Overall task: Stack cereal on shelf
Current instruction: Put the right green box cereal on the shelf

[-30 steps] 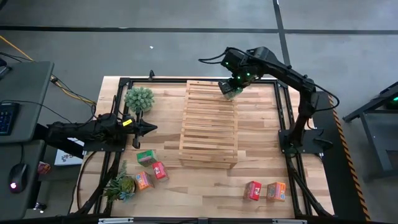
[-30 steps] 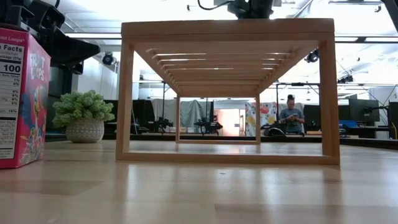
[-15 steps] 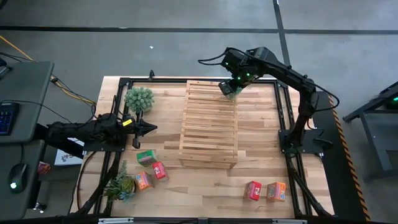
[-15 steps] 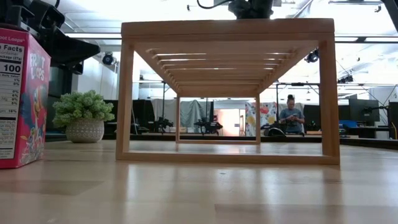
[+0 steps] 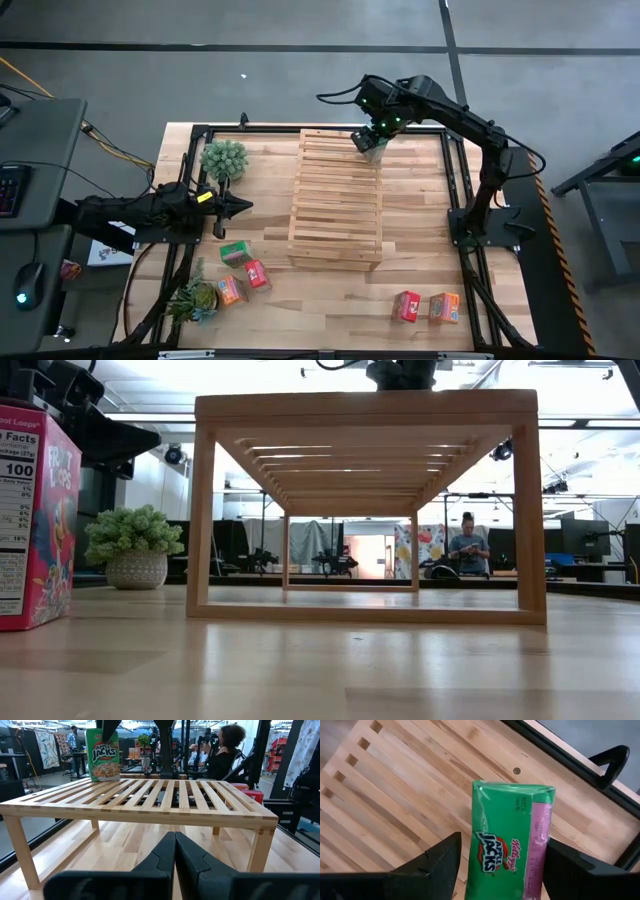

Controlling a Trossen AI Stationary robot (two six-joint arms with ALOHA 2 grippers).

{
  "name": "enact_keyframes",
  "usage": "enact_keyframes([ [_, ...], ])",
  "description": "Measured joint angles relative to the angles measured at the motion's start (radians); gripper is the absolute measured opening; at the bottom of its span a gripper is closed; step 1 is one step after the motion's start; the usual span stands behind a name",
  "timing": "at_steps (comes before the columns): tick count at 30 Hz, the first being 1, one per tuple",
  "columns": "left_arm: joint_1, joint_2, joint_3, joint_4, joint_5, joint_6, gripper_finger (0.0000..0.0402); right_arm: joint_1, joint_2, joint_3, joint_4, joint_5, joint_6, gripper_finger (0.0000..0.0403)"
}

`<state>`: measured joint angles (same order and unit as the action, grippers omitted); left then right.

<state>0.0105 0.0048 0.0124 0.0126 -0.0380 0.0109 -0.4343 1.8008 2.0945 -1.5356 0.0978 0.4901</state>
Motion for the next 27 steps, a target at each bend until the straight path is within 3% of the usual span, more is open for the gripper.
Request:
enact_keyframes([
  [10, 0.0, 0.0, 0.0, 0.0, 0.0, 0.0, 0.0, 0.0, -0.002, 0.029, 0.008, 0.0, -0.046, 0.0232],
  [27, 0.0, 0.0, 0.0, 0.0, 0.0, 0.0, 0.0, 0.005, -0.002, 0.243, -0.038, 0.016, -0.115, 0.0232],
])
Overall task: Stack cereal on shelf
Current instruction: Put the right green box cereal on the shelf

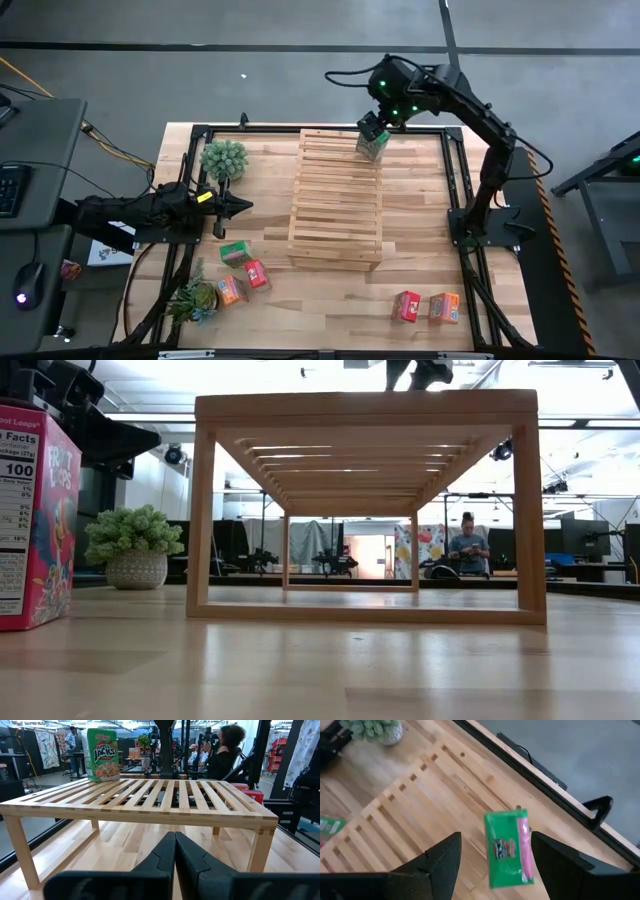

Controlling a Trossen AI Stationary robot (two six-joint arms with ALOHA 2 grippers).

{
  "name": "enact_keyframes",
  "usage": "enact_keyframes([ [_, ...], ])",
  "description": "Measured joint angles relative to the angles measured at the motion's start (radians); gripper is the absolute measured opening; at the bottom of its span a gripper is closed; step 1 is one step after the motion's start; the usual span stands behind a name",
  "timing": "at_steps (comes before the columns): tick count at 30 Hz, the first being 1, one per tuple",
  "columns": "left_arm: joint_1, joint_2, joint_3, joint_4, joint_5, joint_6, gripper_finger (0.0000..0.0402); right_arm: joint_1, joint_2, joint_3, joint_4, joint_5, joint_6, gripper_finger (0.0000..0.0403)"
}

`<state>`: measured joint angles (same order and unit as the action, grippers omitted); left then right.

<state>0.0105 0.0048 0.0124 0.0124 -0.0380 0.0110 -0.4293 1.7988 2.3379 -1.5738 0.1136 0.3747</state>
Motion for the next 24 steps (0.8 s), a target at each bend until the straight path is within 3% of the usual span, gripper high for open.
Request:
enact_keyframes([
  [5, 0.0, 0.0, 0.0, 0.0, 0.0, 0.0, 0.0, 0.017, -0.023, -0.026, 0.005, 0.107, -0.036, 0.0232],
  [10, 0.0, 0.0, 0.0, 0.0, 0.0, 0.0, 0.0, 0.02, -0.049, -0.052, 0.003, 0.137, -0.07, 0.0232],
  [14, 0.0, 0.0, 0.0, 0.0, 0.0, 0.0, 0.0, 0.017, -0.085, -0.089, 0.003, 0.247, -0.068, 0.0232],
  [17, 0.0, 0.0, 0.0, 0.0, 0.0, 0.0, 0.0, 0.011, -0.112, -0.143, 0.004, 0.306, -0.058, 0.0232],
  [24, 0.0, 0.0, 0.0, 0.0, 0.0, 0.0, 0.0, -0.029, -0.194, -0.348, 0.004, 0.32, -0.035, 0.0232],
])
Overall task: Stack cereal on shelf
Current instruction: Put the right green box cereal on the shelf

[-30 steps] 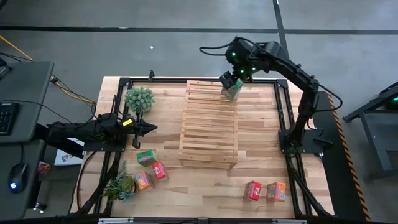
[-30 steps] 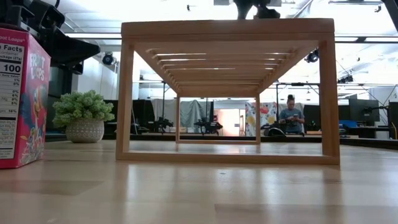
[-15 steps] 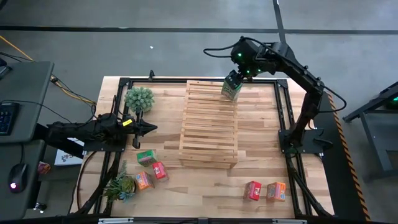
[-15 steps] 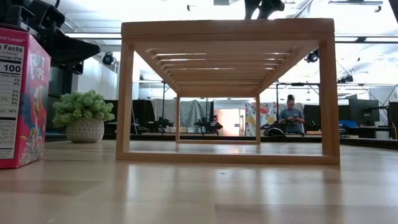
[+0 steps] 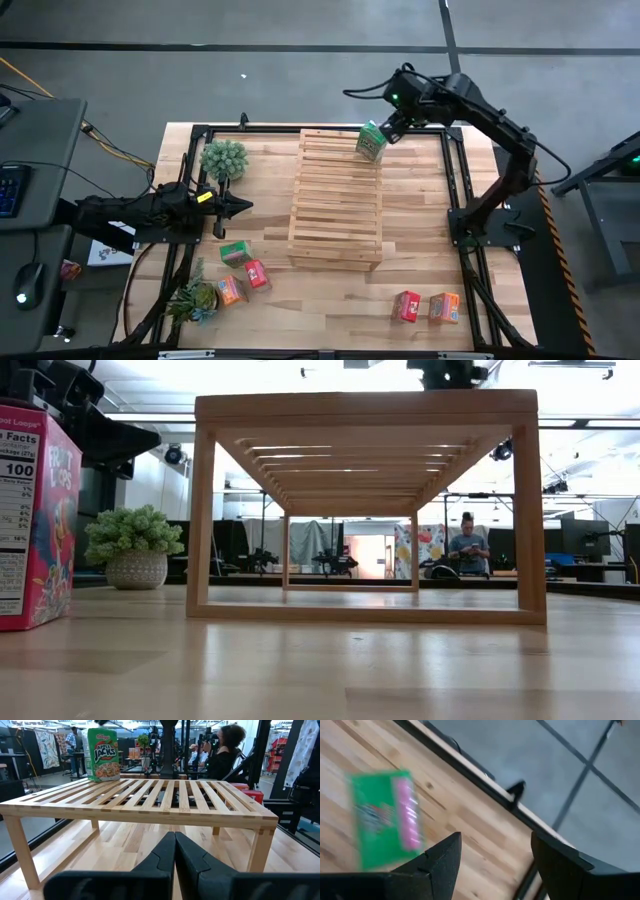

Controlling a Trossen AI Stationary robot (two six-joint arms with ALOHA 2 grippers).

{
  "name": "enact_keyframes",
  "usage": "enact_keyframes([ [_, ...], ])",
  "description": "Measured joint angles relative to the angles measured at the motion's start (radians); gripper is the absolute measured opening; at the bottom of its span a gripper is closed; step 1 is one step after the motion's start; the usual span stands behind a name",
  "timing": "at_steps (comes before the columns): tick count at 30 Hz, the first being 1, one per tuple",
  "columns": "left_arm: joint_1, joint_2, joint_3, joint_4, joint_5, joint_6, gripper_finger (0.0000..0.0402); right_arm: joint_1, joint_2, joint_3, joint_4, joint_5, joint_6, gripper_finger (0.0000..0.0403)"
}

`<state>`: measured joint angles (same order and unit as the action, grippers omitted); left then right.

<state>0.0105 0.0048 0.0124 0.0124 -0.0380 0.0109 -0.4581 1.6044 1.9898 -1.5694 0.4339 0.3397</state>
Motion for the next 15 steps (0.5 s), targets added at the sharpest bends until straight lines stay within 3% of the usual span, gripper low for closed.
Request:
enact_keyframes([
  [8, 0.0, 0.0, 0.0, 0.0, 0.0, 0.0, 0.0, -0.048, -0.138, -0.257, 0.047, -0.026, 0.0, 0.0232],
  [15, 0.0, 0.0, 0.0, 0.0, 0.0, 0.0, 0.0, -0.048, -0.304, -0.482, 0.201, -0.083, -0.001, 0.0232],
])
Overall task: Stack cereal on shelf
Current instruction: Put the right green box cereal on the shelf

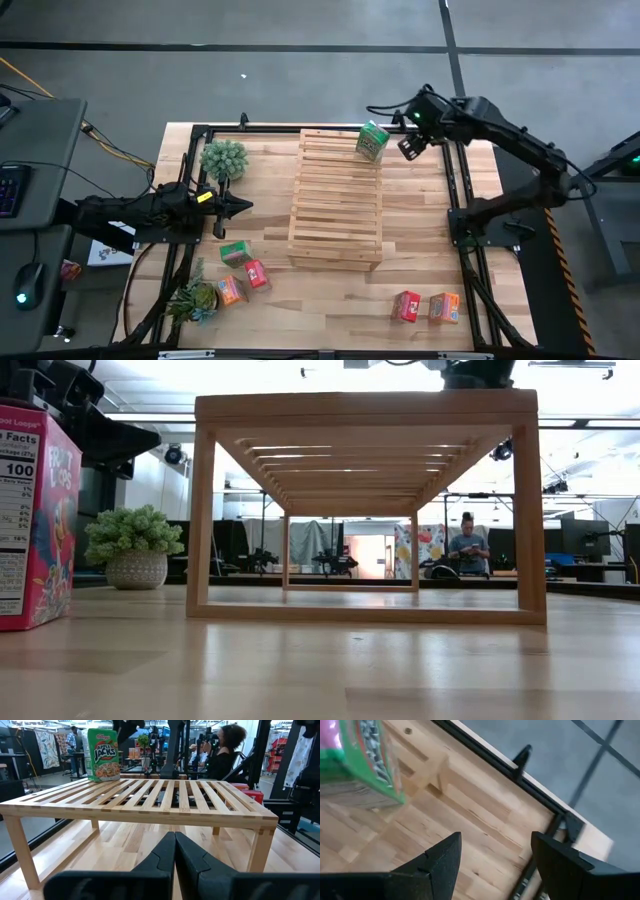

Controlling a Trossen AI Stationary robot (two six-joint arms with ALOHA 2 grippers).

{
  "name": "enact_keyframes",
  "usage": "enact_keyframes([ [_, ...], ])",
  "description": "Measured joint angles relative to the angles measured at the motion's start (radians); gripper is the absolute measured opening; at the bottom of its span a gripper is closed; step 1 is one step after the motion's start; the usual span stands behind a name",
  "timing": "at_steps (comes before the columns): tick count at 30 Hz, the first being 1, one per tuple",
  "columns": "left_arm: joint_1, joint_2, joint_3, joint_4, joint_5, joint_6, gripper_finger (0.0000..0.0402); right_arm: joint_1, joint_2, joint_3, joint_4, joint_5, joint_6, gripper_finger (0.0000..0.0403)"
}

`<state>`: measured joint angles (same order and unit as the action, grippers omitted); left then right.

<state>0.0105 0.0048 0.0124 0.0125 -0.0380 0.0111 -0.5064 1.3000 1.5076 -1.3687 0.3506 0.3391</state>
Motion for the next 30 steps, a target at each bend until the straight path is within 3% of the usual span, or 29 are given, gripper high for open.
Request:
enact_keyframes([
  [13, 0.0, 0.0, 0.0, 0.0, 0.0, 0.0, 0.0, 0.017, -0.258, -0.433, 0.485, -0.034, -0.026, 0.0224],
  [17, 0.0, 0.0, 0.0, 0.0, 0.0, 0.0, 0.0, 0.017, -0.276, -0.534, 0.667, -0.08, -0.032, 0.0175],
  [23, 0.0, 0.0, 0.0, 0.0, 0.0, 0.0, 0.0, 0.017, -0.273, -0.641, 0.864, -0.071, -0.046, 0.002],
  [30, 0.0, 0.0, 0.0, 0.0, 0.0, 0.0, 0.0, 0.018, -0.273, -0.673, 0.943, -0.146, -0.052, 0.0008],
])
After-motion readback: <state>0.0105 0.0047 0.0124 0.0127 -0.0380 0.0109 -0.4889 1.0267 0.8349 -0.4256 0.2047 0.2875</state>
